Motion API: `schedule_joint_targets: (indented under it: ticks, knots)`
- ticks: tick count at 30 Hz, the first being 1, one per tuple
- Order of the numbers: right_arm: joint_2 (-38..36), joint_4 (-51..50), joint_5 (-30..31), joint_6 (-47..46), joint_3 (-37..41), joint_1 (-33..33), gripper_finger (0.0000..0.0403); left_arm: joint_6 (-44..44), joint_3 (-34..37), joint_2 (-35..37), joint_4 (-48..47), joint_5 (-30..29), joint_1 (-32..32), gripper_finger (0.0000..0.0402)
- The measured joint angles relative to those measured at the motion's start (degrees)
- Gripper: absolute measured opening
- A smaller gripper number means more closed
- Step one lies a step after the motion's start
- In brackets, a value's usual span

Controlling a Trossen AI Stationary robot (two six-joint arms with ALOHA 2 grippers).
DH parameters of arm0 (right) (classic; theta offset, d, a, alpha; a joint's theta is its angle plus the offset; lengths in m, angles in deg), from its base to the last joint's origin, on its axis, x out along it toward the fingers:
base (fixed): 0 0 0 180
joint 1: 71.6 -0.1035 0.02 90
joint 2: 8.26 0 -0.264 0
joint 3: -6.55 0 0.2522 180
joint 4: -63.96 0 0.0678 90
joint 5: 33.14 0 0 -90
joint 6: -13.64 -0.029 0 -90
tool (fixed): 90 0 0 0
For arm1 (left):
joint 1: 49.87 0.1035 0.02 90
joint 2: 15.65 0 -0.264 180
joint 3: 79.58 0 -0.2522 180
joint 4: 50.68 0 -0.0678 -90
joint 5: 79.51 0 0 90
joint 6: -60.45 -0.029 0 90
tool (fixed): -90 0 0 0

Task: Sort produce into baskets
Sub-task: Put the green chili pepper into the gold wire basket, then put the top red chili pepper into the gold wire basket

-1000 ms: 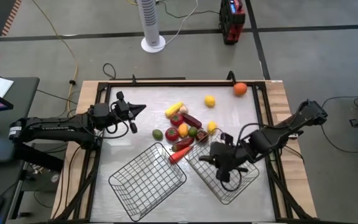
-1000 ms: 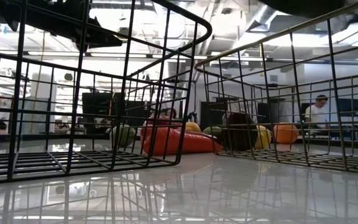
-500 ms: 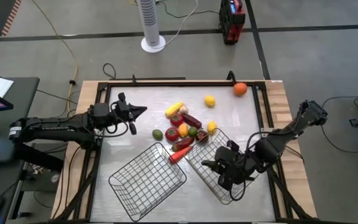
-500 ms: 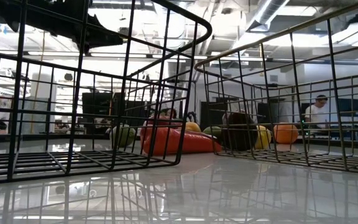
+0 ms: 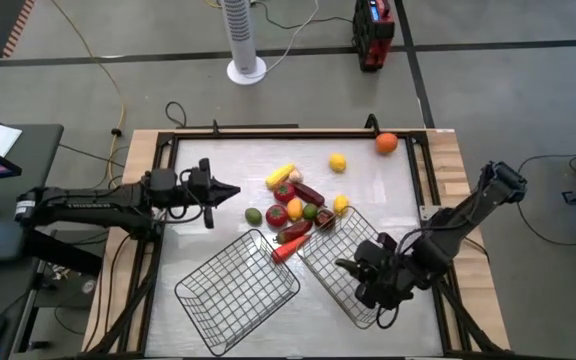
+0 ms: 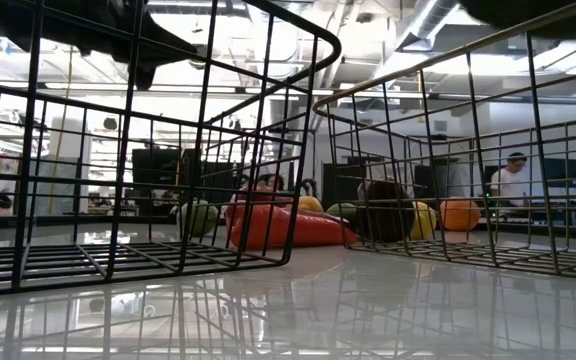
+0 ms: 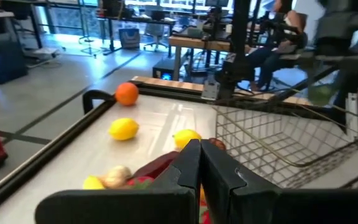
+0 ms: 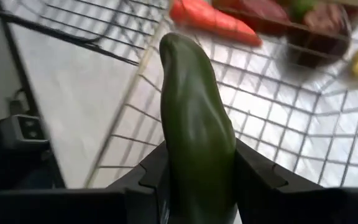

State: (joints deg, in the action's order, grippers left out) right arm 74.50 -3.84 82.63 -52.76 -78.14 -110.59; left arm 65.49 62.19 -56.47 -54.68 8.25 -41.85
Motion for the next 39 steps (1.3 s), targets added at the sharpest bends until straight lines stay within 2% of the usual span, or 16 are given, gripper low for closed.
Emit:
schedule_joint_targets:
  ticks: [9,15,21,27,32,39]
  knots:
    - [0.02,-3.61,-3.72,-2.11,0.98,3.71,0.0255,-0.23,0.0,0.0,0.24,-0.04,-1.61,0.0]
    - [0.02,-4.55,-6.54,2.92,0.39,7.41,0.0275,-2.17,0.0,0.0,0.14,-1.6,-1.61,0.0]
    - [-0.04,-5.33,-6.32,15.17,-3.18,13.89,0.0276,-4.11,0.0,0.0,-1.88,-4.52,-1.58,0.0]
    - [-0.07,0.59,-6.79,33.15,-4.55,25.66,0.0276,-6.83,0.0,-0.07,-2.86,-10.82,-1.58,0.0]
    - [1.43,6.91,-12.31,45.74,-4.68,35.91,0.0276,-7.42,0.0,-0.07,-2.89,-13.49,-1.58,0.0]
    - [10.55,8.33,-20.28,55.49,-5.12,49.09,0.0276,-7.43,0.0,-0.07,-3.42,-13.52,-1.58,0.0]
